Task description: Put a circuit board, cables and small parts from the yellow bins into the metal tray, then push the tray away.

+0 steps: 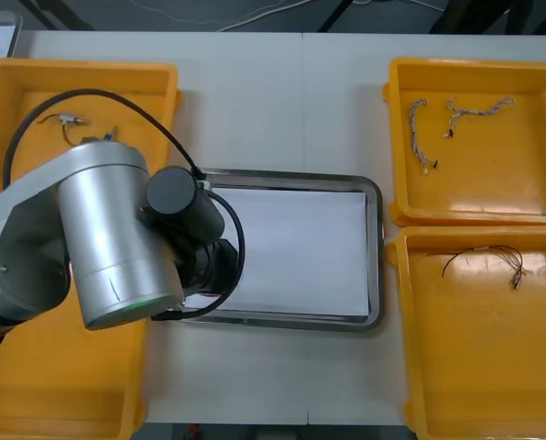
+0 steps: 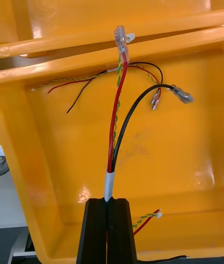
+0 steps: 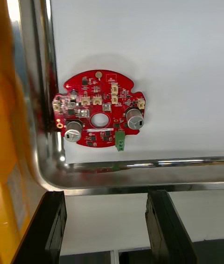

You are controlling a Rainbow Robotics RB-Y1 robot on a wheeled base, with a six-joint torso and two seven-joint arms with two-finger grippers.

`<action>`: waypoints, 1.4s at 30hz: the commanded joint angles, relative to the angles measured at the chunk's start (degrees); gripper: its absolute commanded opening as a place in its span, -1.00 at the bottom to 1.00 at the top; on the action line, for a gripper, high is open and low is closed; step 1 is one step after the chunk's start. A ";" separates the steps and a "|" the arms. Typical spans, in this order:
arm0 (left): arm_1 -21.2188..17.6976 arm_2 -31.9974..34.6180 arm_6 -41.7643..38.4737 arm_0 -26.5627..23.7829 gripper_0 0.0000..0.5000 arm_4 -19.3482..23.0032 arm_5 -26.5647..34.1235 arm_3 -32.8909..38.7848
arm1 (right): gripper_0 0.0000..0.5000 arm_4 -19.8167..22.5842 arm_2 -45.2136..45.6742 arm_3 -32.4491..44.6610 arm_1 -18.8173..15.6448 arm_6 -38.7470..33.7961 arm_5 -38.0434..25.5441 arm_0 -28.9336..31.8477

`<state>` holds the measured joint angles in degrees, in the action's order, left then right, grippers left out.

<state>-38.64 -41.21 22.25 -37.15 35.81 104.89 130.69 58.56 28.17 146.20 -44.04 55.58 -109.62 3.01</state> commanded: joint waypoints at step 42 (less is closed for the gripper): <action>-9.52 34.36 47.71 -2.49 1.00 8.40 -14.80 -34.01 | -1.00 -3.72 -52.96 -6.71 0.71 36.97 -0.38 -39.13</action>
<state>-45.75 -9.28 68.36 -37.26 44.92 92.44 97.57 55.90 -20.32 141.11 -44.31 91.46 -109.82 -31.01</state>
